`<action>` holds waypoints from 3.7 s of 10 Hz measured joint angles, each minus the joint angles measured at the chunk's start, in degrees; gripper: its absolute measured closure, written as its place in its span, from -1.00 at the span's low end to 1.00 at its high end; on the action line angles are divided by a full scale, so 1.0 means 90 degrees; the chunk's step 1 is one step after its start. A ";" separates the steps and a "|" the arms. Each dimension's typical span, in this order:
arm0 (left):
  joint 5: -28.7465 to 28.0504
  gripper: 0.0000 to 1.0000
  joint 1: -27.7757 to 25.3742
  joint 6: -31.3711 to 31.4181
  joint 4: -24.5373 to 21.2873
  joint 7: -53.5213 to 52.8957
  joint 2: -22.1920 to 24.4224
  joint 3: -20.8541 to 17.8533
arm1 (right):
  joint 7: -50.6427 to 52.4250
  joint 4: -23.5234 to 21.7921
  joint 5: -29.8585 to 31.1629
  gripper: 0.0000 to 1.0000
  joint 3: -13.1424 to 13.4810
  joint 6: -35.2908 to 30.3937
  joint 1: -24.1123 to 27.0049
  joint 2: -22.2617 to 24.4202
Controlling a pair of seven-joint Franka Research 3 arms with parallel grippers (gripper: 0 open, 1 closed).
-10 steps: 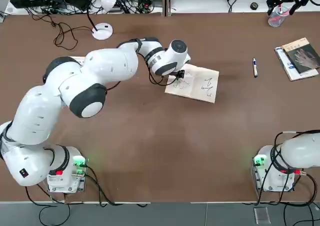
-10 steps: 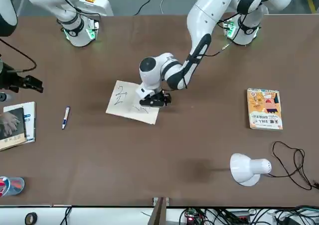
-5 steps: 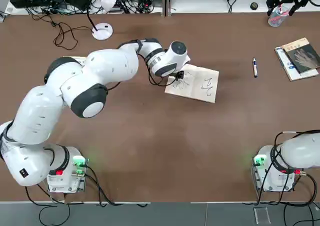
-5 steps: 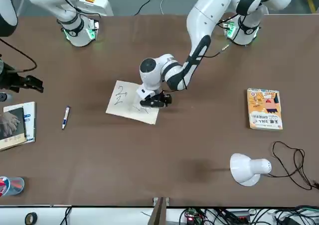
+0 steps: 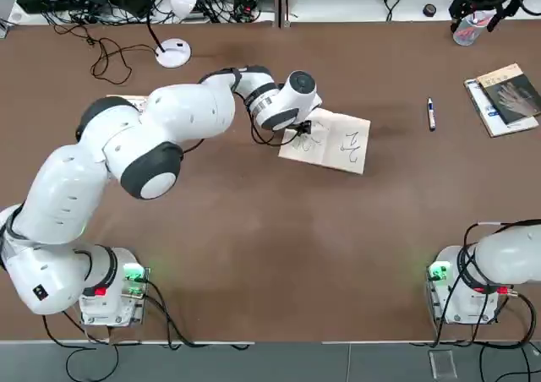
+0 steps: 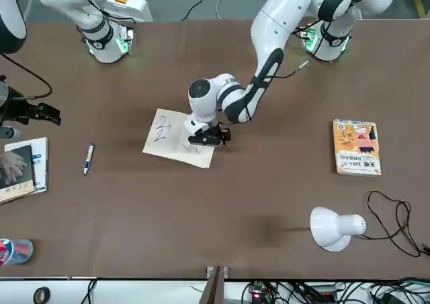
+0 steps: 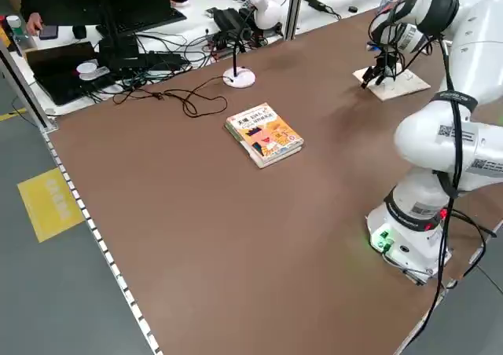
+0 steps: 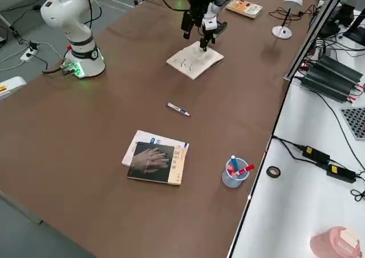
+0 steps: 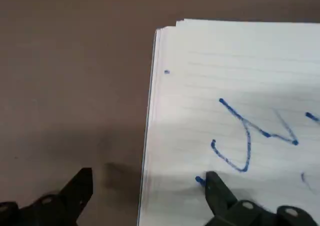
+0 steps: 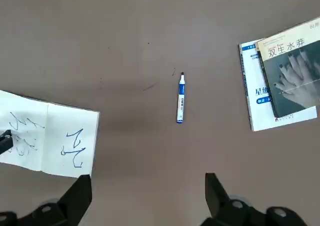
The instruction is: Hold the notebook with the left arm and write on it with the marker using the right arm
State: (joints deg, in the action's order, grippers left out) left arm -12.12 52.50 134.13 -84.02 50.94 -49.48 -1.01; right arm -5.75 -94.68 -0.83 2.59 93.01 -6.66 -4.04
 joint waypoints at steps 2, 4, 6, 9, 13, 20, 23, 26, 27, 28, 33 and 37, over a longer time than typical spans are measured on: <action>0.0000 -1.00 0.0000 0.0000 0.0000 0.0000 0.0000 0.0000 | 0.0095 -0.0092 0.0014 -1.00 0.0018 0.0025 0.0039 -0.0067; -0.0001 -1.00 -0.0001 0.0001 0.0001 0.0000 -0.0002 0.0000 | 0.0537 -0.0141 0.0025 -1.00 0.0029 0.0161 0.0131 -0.0244; -0.0001 -1.00 0.0000 0.0004 0.0002 0.0000 -0.0004 0.0000 | 0.1123 -0.0167 0.0031 -1.00 0.0045 0.0415 0.0332 -0.0463; -0.0001 -1.00 -0.0001 0.0007 0.0003 0.0000 -0.0007 0.0000 | 0.1725 -0.0348 0.0077 -0.99 0.0061 0.1146 0.0613 -0.0811; -0.0001 -1.00 -0.0002 0.0014 0.0006 0.0000 -0.0013 0.0000 | 0.1814 -0.1233 0.0093 -0.97 0.0061 0.2940 0.0677 -0.1216; -0.0008 -1.00 -0.0002 0.0023 0.0007 0.0000 -0.0019 -0.0002 | 0.1813 -0.2017 0.0094 -0.96 0.0050 0.3377 0.0687 -0.1730; -0.0018 -1.00 -0.0002 0.0024 0.0007 -0.0001 -0.0020 -0.0001 | 0.1813 -0.2605 0.0094 -0.96 0.0020 0.3971 0.0687 -0.1799; -0.0019 -1.00 -0.0001 0.0024 0.0007 -0.0002 -0.0020 -0.0001 | 0.1813 -0.3231 0.0093 -0.95 -0.0046 0.4845 0.0686 -0.1804; -0.0019 -1.00 -0.0001 0.0024 0.0007 -0.0002 -0.0020 -0.0001 | 0.1813 -0.3350 0.0093 -0.95 -0.0052 0.5025 0.0687 -0.1809; -0.0020 -1.00 -0.0001 0.0025 0.0007 -0.0002 -0.0020 -0.0001 | 0.1813 -0.3453 0.0093 -0.95 -0.0051 0.5220 0.0698 -0.1818; -0.0020 -1.00 -0.0001 0.0035 0.0007 -0.0002 -0.0026 -0.0002 | 0.1813 -0.3621 0.0072 -0.91 -0.0055 0.5826 0.0850 -0.2032; -0.0020 -1.00 -0.0001 0.0037 0.0007 -0.0002 -0.0028 -0.0002 | 0.1806 -0.3622 -0.0212 -0.89 -0.0121 0.6100 0.0849 -0.2221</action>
State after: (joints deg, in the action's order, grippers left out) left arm -12.30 52.49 134.47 -83.95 50.92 -49.72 -1.03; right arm 10.51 -127.28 -2.74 1.49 147.91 0.98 -24.03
